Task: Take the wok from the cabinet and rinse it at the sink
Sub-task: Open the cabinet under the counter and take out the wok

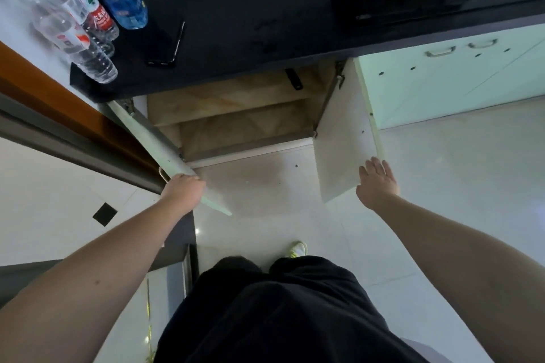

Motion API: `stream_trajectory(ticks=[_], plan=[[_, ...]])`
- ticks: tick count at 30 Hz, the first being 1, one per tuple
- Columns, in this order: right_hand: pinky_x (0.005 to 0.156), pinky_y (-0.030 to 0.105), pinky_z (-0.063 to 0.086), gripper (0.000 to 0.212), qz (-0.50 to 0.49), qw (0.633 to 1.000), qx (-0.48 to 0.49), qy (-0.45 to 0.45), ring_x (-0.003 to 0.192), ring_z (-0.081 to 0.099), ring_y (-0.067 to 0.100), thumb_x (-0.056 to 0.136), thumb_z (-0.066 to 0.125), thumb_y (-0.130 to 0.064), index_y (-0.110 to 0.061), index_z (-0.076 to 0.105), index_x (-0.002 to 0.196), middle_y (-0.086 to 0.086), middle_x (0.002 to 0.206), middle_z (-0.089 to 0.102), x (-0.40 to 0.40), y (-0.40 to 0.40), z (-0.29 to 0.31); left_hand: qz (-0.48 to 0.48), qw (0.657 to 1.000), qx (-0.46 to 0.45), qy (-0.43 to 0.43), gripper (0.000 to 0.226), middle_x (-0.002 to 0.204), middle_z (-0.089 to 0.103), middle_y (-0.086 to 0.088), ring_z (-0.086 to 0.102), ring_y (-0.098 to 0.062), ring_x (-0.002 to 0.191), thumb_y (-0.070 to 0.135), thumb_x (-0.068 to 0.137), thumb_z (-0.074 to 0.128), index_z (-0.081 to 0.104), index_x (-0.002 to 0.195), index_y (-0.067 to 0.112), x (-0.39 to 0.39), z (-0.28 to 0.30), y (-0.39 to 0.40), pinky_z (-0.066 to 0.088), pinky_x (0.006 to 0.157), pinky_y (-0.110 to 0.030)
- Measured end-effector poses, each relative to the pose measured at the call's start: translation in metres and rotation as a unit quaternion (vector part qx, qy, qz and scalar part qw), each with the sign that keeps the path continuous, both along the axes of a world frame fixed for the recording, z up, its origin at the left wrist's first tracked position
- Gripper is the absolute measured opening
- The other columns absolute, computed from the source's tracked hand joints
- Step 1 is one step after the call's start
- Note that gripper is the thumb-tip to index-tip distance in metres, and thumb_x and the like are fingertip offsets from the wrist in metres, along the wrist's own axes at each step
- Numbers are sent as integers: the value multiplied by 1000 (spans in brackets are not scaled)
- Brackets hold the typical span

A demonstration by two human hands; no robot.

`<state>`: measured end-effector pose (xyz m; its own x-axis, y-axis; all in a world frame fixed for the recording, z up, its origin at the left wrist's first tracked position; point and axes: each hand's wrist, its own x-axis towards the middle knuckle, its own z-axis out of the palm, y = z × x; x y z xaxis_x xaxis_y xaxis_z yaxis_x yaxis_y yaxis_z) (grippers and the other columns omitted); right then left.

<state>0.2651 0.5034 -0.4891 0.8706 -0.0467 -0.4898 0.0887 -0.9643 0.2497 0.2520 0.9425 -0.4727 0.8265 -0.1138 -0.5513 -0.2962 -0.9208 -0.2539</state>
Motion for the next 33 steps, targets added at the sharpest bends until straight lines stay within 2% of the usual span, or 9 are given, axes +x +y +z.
stream_trajectory(ticks=[3,5,8,14,19,24,27,30,33], plan=[[121,36,-5,59,-55,998,-27,21,149,-1,25,95,33,-30,-13,23,151,15,161,8,-5,-13,4,-37,999,13,13,30,115,64,-1,58,-22,104,10,91,40,61,112,18,-2,2,2,42,93,-32],[121,37,-2,60,-95,994,-37,31,149,1,29,95,34,-31,-14,22,151,18,160,8,-5,-18,9,-56,998,-15,-10,32,108,67,0,59,-19,100,20,95,33,64,102,18,-2,0,5,40,96,-33],[121,38,2,60,-112,993,-21,43,149,4,28,95,35,-33,-14,22,151,15,159,13,-6,-9,16,-70,997,-39,-10,40,107,68,1,59,-16,102,27,97,28,67,101,20,-6,-6,13,36,104,-33],[117,40,19,57,-30,997,67,17,142,23,27,95,39,-43,-14,34,144,10,152,31,-7,77,25,-93,995,-30,9,45,114,66,-2,56,-18,109,31,97,26,67,109,16,-18,-5,31,32,109,-34],[117,41,21,57,54,988,145,11,143,23,27,96,37,-41,-14,32,146,10,154,29,-13,170,32,-67,997,-32,12,47,108,68,-5,58,-21,104,32,96,27,69,104,13,-42,0,52,33,106,-35],[116,44,22,56,121,977,177,18,141,26,28,96,36,-40,-13,33,145,10,152,32,-24,238,36,-35,999,-10,8,46,107,70,-6,60,-22,103,30,95,30,71,104,13,-68,-1,82,32,107,-35],[117,43,22,57,141,972,185,20,143,24,27,96,35,-41,-15,30,147,8,155,28,-33,263,38,7,999,16,28,35,93,70,-3,61,-22,90,22,93,35,70,97,16,-78,2,88,35,96,-33],[116,42,23,57,149,970,191,15,143,25,26,97,35,-41,-15,30,148,7,155,29,-39,274,40,76,995,29,51,22,66,50,2,52,-21,71,12,88,40,60,85,18,-82,9,88,33,71,-31],[115,41,23,58,136,972,191,5,142,26,26,97,33,-42,-16,28,148,8,154,31,-40,275,43,110,992,29,50,19,65,47,3,49,-19,66,10,86,40,56,81,20,-76,13,90,29,62,-29]])
